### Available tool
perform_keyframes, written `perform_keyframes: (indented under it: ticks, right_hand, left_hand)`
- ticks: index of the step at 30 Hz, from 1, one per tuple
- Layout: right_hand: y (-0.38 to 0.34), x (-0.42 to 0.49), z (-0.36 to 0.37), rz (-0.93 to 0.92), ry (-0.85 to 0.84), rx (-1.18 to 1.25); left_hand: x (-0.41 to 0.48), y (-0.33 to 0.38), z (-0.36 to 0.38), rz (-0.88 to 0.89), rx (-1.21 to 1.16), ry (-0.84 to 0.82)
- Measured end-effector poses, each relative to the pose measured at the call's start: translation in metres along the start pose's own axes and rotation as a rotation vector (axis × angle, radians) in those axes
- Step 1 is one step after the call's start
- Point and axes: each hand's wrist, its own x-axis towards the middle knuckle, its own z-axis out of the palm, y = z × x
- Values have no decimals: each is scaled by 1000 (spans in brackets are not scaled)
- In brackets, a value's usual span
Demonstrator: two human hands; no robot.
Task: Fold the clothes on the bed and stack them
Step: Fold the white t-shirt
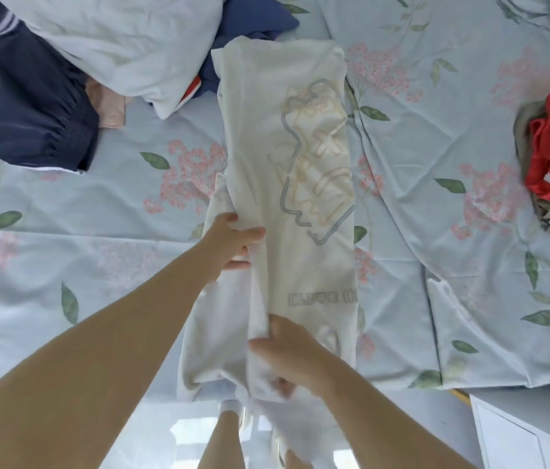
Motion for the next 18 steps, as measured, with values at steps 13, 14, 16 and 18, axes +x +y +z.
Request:
perform_keyframes:
  ticks: [13,14,16,18]
  right_hand:
    - [87,-8,12,134,799,4]
    - [91,-8,8,151,853,5]
    - [96,-4,1,179,851,44]
    - [96,4,-5,146,794,170]
  left_hand:
    - [-48,-109,-33,-145,53,2]
    - [-49,-111,-37,-137,5,25]
    - [-51,-113,-41,-99,-15,85]
    - [-54,-117,-42,-47,147,176]
